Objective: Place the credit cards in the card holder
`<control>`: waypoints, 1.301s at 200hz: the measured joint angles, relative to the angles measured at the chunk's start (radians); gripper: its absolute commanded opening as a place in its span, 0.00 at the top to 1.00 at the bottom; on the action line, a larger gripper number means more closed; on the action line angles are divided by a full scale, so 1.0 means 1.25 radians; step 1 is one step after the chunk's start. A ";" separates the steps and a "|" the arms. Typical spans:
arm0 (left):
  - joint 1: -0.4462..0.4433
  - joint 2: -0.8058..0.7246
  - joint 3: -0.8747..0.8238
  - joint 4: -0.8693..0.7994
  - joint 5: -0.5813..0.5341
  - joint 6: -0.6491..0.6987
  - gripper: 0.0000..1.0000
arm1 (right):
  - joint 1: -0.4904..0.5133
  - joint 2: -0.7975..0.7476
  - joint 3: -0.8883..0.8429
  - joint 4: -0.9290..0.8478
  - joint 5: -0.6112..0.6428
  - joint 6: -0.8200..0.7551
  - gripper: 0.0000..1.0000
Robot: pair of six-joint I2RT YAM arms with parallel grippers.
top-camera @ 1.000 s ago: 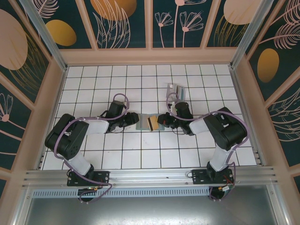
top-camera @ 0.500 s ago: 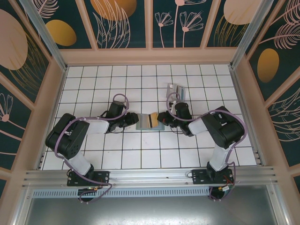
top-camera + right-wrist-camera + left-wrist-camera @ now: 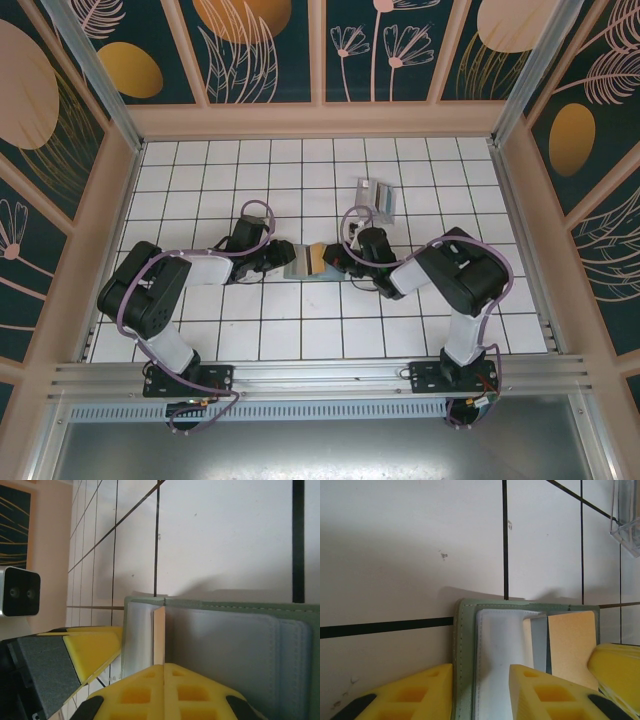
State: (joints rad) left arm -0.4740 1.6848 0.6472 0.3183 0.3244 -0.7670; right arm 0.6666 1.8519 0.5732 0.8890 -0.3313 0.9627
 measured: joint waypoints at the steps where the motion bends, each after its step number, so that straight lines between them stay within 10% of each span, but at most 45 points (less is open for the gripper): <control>1: 0.000 0.000 0.000 0.000 0.000 -0.001 0.66 | 0.001 0.000 0.000 0.001 0.000 0.002 1.00; 177: 0.002 0.003 -0.016 0.039 -0.006 -0.059 0.69 | 0.129 0.085 0.038 0.087 0.205 0.166 1.00; 260: 0.002 -0.010 -0.026 0.047 -0.009 -0.081 0.64 | 0.136 0.039 0.078 -0.041 0.223 0.126 0.70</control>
State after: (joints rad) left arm -0.4709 1.6718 0.6147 0.3767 0.3138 -0.8684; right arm 0.8368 1.9011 0.6708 0.8375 -0.0521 1.1206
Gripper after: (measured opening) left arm 0.356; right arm 0.246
